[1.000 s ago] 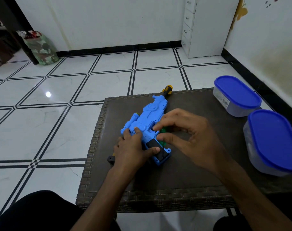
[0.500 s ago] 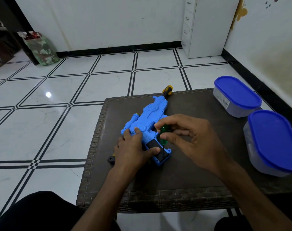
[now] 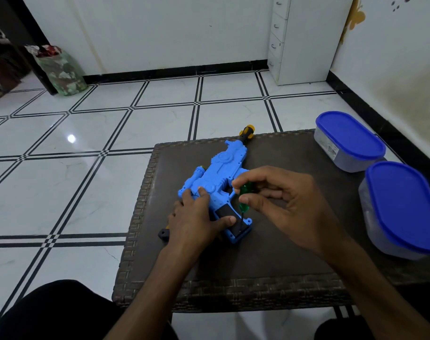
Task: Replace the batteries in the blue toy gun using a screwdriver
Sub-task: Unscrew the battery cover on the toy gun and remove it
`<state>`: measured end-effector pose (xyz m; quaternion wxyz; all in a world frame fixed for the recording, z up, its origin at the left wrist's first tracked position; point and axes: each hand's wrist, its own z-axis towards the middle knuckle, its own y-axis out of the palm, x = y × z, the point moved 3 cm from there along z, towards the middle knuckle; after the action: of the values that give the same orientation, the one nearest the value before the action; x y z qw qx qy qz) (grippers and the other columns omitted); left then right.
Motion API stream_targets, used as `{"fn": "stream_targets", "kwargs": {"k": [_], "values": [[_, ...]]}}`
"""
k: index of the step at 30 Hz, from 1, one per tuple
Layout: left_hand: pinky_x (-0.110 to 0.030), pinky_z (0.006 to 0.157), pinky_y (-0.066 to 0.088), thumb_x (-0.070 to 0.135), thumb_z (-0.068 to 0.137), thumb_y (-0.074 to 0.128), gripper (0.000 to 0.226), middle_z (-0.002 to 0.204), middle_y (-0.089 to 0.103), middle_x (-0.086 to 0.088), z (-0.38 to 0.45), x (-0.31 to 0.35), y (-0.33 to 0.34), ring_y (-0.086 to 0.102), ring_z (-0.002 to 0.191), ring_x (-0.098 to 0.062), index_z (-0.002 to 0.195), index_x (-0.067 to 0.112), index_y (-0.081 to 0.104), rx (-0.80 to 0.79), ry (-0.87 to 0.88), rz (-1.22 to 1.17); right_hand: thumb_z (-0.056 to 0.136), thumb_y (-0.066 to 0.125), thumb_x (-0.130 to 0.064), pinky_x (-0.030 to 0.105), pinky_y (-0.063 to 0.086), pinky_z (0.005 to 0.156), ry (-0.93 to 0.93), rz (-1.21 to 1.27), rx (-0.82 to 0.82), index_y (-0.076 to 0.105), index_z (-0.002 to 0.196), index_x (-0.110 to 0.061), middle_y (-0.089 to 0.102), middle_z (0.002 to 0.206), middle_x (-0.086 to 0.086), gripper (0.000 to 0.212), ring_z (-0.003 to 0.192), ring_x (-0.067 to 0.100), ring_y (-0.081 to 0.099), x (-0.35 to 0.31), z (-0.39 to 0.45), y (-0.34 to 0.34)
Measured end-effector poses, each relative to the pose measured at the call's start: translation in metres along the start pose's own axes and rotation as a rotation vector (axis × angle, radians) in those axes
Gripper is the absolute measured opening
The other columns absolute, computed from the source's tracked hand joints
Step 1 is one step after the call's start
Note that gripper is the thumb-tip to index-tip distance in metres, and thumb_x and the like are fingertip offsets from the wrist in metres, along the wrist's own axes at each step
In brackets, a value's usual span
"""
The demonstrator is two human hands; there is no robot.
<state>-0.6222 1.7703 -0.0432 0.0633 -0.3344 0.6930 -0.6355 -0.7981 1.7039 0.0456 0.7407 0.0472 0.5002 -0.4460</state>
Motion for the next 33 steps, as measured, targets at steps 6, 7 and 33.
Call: {"fn": "stream_targets", "kwargs": {"k": [6, 7, 33], "values": [[-0.05, 0.11, 0.034, 0.073, 0.075, 0.059, 0.102, 0.157, 0.018, -0.016, -0.003, 0.002, -0.003, 0.028, 0.139, -0.036, 0.152, 0.019, 0.02, -0.003, -0.008, 0.014, 0.087, 0.07, 0.003, 0.018, 0.055, 0.086, 0.035, 0.032, -0.008, 0.071, 0.11, -0.007, 0.073, 0.106, -0.002, 0.025, 0.1, 0.008, 0.071, 0.002, -0.001, 0.004], [-0.05, 0.109, 0.034, 0.073, 0.075, 0.059, 0.102, 0.157, 0.019, -0.016, -0.002, 0.002, -0.002, 0.029, 0.139, -0.036, 0.152, 0.019, 0.021, -0.004, -0.008, 0.014, 0.088, 0.069, 0.004, 0.016, 0.054, 0.087, 0.038, 0.031, -0.013, 0.07, 0.113, -0.008, 0.073, 0.107, -0.003, 0.028, 0.102, 0.006, 0.07, 0.001, -0.001, 0.004], [-0.05, 0.104, 0.04, 0.075, 0.068, 0.053, 0.088, 0.153, 0.026, -0.015, 0.0, -0.002, 0.0, 0.034, 0.135, -0.035, 0.142, 0.029, 0.039, -0.021, 0.002, -0.012, 0.081, 0.078, -0.015, 0.022, 0.052, 0.086, -0.021, -0.036, -0.071, 0.076, 0.098, -0.018, 0.061, 0.107, -0.001, 0.017, 0.102, 0.015, 0.064, -0.005, 0.009, 0.011]]}}
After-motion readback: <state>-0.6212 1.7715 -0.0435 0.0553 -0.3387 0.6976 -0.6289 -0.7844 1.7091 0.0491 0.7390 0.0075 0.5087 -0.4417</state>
